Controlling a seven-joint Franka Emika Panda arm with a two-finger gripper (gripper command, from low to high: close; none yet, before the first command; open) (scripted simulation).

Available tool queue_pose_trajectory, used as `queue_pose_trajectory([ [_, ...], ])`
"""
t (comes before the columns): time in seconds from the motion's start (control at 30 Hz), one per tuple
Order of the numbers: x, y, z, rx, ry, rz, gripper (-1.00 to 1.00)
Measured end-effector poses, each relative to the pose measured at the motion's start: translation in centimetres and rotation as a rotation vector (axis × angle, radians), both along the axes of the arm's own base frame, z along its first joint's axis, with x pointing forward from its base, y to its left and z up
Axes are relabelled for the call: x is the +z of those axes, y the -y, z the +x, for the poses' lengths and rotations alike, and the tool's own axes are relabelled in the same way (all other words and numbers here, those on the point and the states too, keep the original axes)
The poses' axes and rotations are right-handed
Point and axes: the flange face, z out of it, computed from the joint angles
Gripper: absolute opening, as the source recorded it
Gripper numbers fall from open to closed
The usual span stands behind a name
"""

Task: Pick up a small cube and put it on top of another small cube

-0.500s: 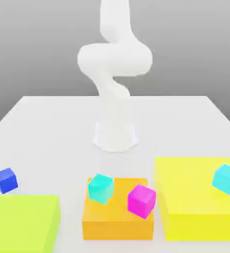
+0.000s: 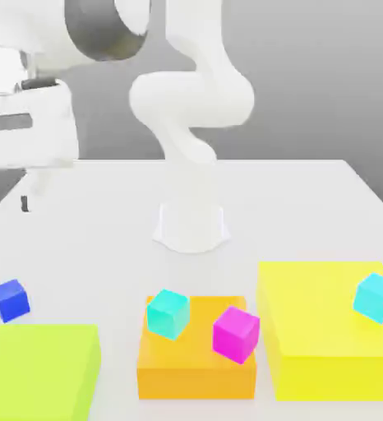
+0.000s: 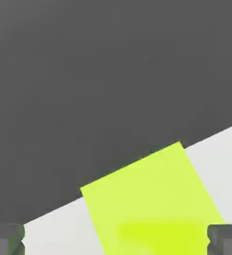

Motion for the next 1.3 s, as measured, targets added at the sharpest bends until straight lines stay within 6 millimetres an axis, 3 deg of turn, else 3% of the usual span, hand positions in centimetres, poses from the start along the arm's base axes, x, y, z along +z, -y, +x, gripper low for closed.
queue_pose_trajectory([
  [0.17, -9.2, 6.0, -6.8, -0.183, -0.147, 0.030, 0.00],
  [0.3, -15.2, 8.4, -12.6, -0.290, -0.268, 0.034, 0.00],
  [0.37, -17.1, 8.8, -13.6, -0.307, -0.288, 0.029, 0.00],
  [0.57, -22.3, 8.9, -14.0, -0.313, -0.295, 0.030, 0.00],
  [0.6, -22.8, 8.8, -14.1, -0.314, -0.295, 0.032, -1.00],
  [0.83, -22.7, 8.8, -14.0, -0.314, -0.296, 0.032, -1.00],
  [1.1, -16.7, 8.5, -13.6, -0.298, -0.294, 0.034, -1.00],
  [1.17, -15.7, 5.2, -9.4, -0.148, -0.287, 0.034, -1.00],
  [1.3, -13.8, -4.1, -1.4, 0.196, -0.275, 0.020, -1.00],
])
